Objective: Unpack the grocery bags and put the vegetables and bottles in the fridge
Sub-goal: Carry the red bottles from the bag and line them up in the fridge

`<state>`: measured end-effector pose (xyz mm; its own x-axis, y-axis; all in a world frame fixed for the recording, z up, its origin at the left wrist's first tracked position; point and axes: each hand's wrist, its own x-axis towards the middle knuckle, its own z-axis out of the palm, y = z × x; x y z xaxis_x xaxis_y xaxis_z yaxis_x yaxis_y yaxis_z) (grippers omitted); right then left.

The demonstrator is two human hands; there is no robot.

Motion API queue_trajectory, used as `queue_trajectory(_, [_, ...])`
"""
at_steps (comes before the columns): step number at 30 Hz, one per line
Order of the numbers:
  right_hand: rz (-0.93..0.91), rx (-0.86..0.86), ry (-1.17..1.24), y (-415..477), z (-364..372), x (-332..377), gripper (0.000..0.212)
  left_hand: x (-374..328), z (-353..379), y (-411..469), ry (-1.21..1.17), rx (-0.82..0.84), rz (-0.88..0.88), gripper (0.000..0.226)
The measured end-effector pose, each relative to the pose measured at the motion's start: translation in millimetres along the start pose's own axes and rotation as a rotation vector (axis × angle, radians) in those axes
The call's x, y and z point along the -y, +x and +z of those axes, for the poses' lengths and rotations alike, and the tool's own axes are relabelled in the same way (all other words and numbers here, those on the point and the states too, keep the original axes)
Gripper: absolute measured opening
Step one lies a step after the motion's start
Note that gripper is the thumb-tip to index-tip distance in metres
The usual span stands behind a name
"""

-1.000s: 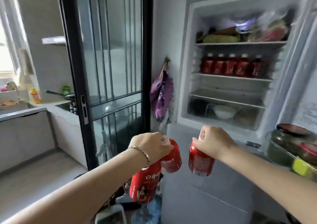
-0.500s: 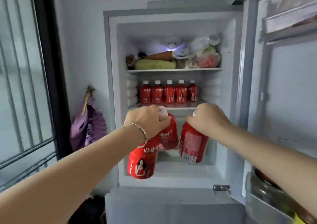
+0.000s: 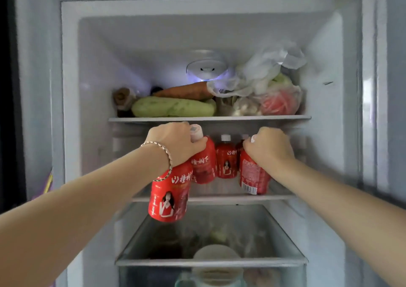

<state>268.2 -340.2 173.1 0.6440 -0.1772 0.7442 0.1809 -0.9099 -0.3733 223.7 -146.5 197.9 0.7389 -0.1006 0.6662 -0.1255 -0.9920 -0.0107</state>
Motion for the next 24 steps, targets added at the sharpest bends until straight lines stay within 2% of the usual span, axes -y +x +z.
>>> queue_trajectory(3, [0.031, -0.022, -0.017, 18.2, 27.4, -11.4, 0.031, 10.2, 19.7, 20.0, 0.046, 0.013, 0.034, 0.041])
queue_trajectory(7, [0.197, -0.035, -0.040, 31.9, 58.6, -17.4, 0.059, 16.7, 36.9, 37.4, 0.076, 0.046, 0.082, 0.038])
queue_trajectory(12, [0.028, 0.043, -0.254, 23.0, 99.7, -19.7, 0.089, 22.6, 55.7, 50.2, -0.038, 0.168, 0.107, 0.042])
queue_trajectory(16, [0.171, 0.104, -0.216, 34.0, 121.5, -34.7, 0.084, 28.1, 58.7, 59.4, -0.142, 0.190, 0.107, 0.042])
queue_trajectory(19, [0.233, 0.292, -0.186, 44.7, 135.7, -43.7, 0.064, 30.3, 61.6, 60.6, -0.163, 0.193, 0.105, 0.043])
queue_trajectory(20, [0.230, 0.335, -0.222, 46.4, 138.6, -45.5, 0.063, 30.9, 62.1, 60.5, -0.163, 0.191, 0.105, 0.043])
queue_trajectory(22, [0.258, 0.402, -0.172, 45.7, 129.4, -39.3, 0.073, 31.6, 62.2, 60.1, -0.159, 0.188, 0.109, 0.044])
queue_trajectory(24, [0.211, 0.343, -0.072, 41.6, 111.4, -24.4, 0.079, 31.0, 61.1, 59.4, -0.159, 0.188, 0.115, 0.044])
